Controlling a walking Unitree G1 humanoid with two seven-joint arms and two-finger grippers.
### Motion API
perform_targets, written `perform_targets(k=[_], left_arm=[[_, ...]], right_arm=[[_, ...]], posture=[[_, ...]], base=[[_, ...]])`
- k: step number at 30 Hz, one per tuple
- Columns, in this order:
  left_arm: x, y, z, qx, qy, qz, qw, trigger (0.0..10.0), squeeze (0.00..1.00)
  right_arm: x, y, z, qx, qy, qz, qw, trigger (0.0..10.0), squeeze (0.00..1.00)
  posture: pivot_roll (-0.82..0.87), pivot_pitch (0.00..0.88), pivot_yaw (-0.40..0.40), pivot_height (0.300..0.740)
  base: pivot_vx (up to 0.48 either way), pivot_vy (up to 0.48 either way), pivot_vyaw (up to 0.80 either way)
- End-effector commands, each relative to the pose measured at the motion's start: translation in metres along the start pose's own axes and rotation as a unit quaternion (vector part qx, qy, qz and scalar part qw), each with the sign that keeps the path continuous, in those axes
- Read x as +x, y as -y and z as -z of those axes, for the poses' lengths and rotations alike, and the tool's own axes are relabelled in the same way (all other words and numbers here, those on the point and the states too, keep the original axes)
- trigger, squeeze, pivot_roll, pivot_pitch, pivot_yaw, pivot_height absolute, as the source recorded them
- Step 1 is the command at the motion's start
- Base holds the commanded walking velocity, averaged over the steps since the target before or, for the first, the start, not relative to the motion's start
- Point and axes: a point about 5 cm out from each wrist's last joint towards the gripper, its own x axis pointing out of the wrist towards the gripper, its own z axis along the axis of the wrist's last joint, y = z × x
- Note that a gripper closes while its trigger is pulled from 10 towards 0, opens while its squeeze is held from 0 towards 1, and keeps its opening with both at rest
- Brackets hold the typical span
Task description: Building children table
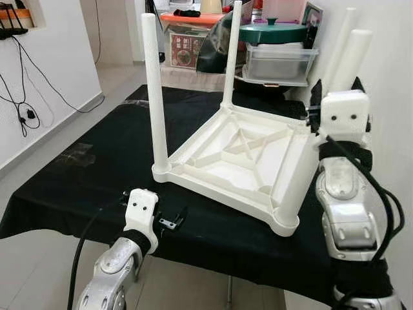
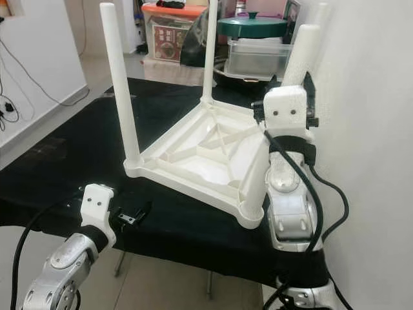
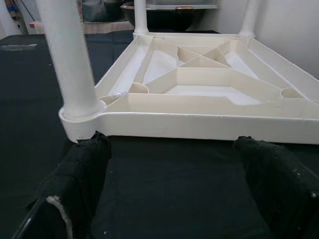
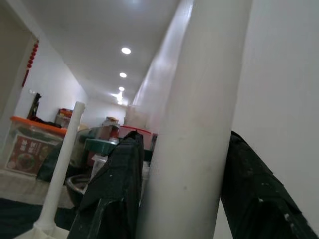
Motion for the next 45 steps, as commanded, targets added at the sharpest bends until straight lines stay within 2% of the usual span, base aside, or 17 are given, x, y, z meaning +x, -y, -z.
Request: perform_targets(k=[1, 4, 6, 7, 9, 10, 11, 12, 14, 16, 18, 21, 28, 31, 35, 41, 45], left_arm=[[0.002, 0.000, 0.002, 0.002, -0.004, -0.001, 1.000, 10.0, 0.00], [0.003, 0.001, 0.003, -0.001, -0.006, 0.000, 1.000, 10.0, 0.00], [0.003, 0.001, 0.003, -0.002, -0.007, 0.000, 1.000, 10.0, 0.00], [0.003, 0.001, 0.003, -0.002, -0.007, 0.000, 1.000, 10.0, 0.00], [0.003, 0.001, 0.004, -0.002, -0.007, -0.001, 1.000, 10.0, 0.00], [0.003, 0.001, 0.004, -0.003, -0.007, 0.000, 1.000, 10.0, 0.00], [0.003, 0.001, 0.004, -0.003, -0.007, 0.000, 1.000, 10.0, 0.00], [0.003, 0.001, 0.004, -0.003, -0.007, 0.000, 1.000, 10.0, 0.00], [0.003, 0.002, 0.004, -0.003, -0.008, 0.002, 1.000, 10.0, 0.00], [0.003, 0.002, 0.004, -0.005, -0.008, 0.002, 1.000, 10.0, 0.00], [0.003, 0.002, 0.004, -0.012, -0.008, 0.001, 1.000, 10.0, 0.00], [0.003, 0.002, 0.004, -0.014, -0.007, 0.001, 1.000, 10.0, 0.00], [0.003, 0.001, 0.002, -0.018, -0.004, -0.005, 1.000, 10.0, 0.00], [0.003, -0.001, 0.002, -0.018, -0.004, -0.008, 1.000, 10.0, 0.00], [0.004, -0.001, 0.003, -0.019, -0.005, -0.009, 1.000, 10.0, 0.00], [0.003, -0.005, -0.001, -0.018, 0.003, -0.021, 1.000, 10.0, 0.00], [0.002, -0.022, -0.011, -0.009, 0.025, -0.064, 0.998, 10.0, 0.00]], right_arm=[[0.001, 0.002, 0.018, 0.004, -0.058, -0.010, 0.998, 0.0, 0.00], [0.000, -0.002, 0.032, 0.101, -0.139, -0.004, 0.985, 0.0, 0.00], [-0.006, -0.004, 0.054, 0.195, -0.230, 0.032, 0.953, 0.0, 0.00], [-0.006, -0.004, 0.054, 0.195, -0.230, 0.032, 0.953, 0.0, 0.00], [-0.017, -0.009, 0.077, 0.302, -0.331, 0.079, 0.891, 0.0, 0.00], [-0.032, -0.015, 0.096, 0.337, -0.394, 0.106, 0.848, 0.0, 0.00], [-0.032, -0.015, 0.096, 0.337, -0.394, 0.106, 0.848, 0.0, 0.00], [-0.043, -0.019, 0.108, 0.358, -0.436, 0.122, 0.817, 0.0, 0.00], [-0.063, -0.030, 0.123, 0.381, -0.486, 0.133, 0.775, 0.0, 0.00], [-0.068, -0.034, 0.126, 0.387, -0.499, 0.130, 0.765, 0.0, 0.00], [-0.083, -0.041, 0.140, 0.400, -0.540, 0.127, 0.730, 0.0, 0.00], [-0.090, -0.044, 0.146, 0.399, -0.555, 0.125, 0.719, 0.0, 0.00], [-0.090, -0.058, 0.140, 0.407, -0.566, 0.061, 0.715, 0.0, 0.00], [-0.080, -0.065, 0.130, 0.402, -0.545, 0.008, 0.736, 0.0, 0.00], [-0.075, -0.070, 0.125, 0.404, -0.546, -0.006, 0.734, 0.0, 0.00], [-0.088, -0.081, 0.130, 0.399, -0.582, -0.008, 0.709, 0.0, 0.00], [-0.107, -0.098, 0.128, 0.387, -0.614, -0.028, 0.687, 0.0, 0.00]], posture=[[0.01, 0.000, -0.080, 0.740], [0.02, 0.000, -0.083, 0.740], [0.02, 0.000, -0.083, 0.740], [0.02, 0.000, -0.083, 0.740], [0.02, 0.000, -0.083, 0.740], [0.02, 0.000, -0.085, 0.740], [0.02, 0.000, -0.085, 0.740], [0.02, 0.000, -0.085, 0.740], [0.02, 0.000, -0.081, 0.740], [0.02, 0.000, -0.081, 0.740], [0.02, 0.000, -0.082, 0.740], [0.02, 0.000, -0.082, 0.740], [0.04, 0.000, -0.088, 0.740], [0.04, 0.000, -0.090, 0.740], [0.04, 0.000, -0.090, 0.740], [0.06, 0.000, -0.105, 0.740], [0.06, 0.000, -0.108, 0.740]], base=[[0.000, 0.000, 0.00], [0.000, 0.000, 0.00], [0.000, 0.000, 0.00], [0.000, 0.000, 0.00], [0.000, 0.000, 0.00], [0.000, 0.000, 0.00], [0.000, 0.000, 0.00], [0.000, 0.000, 0.00], [0.000, 0.000, 0.00], [0.000, 0.000, 0.00], [0.000, 0.000, 0.00], [0.000, 0.000, 0.00], [0.000, 0.000, 0.00], [0.000, 0.000, 0.00], [0.000, 0.000, 0.00], [0.000, 0.000, 0.00], [0.000, 0.000, 0.00]])
